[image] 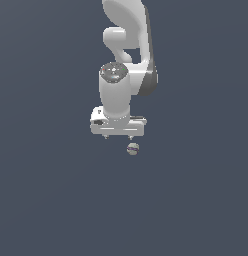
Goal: Pick up the object and move it to a goal position.
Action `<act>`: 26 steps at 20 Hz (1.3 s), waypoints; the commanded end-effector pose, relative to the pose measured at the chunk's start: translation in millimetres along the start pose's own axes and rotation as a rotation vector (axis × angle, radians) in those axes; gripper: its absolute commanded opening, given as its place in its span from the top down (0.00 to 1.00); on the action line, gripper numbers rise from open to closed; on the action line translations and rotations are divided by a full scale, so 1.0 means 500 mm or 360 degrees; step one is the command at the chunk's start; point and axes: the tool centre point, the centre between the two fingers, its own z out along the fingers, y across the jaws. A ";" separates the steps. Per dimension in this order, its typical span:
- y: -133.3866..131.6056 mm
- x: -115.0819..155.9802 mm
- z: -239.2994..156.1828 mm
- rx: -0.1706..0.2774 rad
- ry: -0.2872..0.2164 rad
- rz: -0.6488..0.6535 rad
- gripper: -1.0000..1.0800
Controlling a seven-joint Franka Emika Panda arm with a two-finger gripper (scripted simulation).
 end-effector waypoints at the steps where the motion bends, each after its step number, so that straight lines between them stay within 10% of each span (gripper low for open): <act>1: 0.000 0.000 0.000 0.0000 0.0000 0.0000 0.04; 26: -0.033 -0.014 0.055 -0.0024 -0.0029 0.0114 0.04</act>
